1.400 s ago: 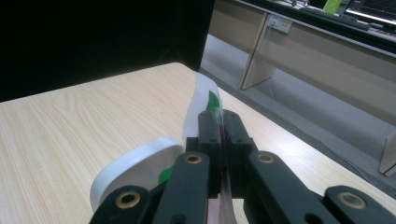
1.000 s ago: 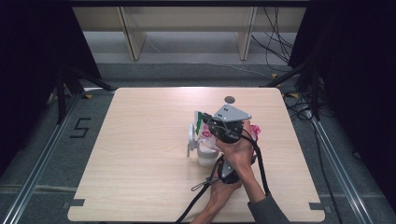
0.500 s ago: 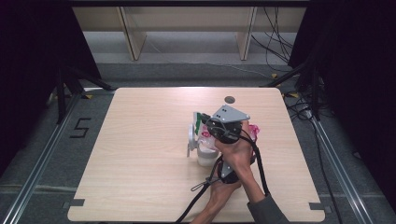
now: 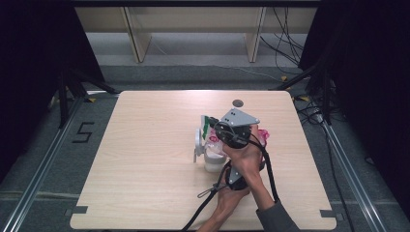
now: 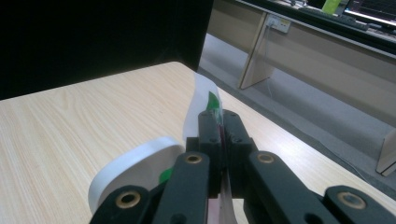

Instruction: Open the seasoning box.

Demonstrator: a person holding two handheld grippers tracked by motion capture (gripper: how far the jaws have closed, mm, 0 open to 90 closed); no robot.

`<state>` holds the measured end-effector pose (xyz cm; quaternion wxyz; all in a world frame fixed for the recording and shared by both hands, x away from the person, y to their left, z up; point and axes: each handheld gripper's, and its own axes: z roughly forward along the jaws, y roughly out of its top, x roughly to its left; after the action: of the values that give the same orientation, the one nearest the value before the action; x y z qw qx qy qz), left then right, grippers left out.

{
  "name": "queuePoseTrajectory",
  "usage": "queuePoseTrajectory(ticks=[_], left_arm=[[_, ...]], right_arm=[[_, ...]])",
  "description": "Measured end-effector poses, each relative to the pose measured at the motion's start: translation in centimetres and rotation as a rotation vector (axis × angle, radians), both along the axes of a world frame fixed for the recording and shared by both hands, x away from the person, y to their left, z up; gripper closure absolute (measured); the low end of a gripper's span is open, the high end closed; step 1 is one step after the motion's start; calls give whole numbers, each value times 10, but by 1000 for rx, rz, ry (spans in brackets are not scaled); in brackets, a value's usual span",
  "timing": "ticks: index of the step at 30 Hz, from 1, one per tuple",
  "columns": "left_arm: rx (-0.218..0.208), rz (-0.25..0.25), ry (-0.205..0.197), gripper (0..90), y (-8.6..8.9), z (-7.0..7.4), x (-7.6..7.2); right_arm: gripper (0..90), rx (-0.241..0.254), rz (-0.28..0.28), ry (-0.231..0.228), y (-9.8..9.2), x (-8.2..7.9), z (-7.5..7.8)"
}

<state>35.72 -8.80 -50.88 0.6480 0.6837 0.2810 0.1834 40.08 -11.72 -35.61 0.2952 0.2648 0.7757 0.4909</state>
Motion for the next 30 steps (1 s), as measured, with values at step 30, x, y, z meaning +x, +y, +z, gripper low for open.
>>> queuePoseTrajectory(ticks=[30], left_arm=[[-41,-30,17,749,-3,2,-4]], right_arm=[[890,-11,4,-1,5,-4,1]])
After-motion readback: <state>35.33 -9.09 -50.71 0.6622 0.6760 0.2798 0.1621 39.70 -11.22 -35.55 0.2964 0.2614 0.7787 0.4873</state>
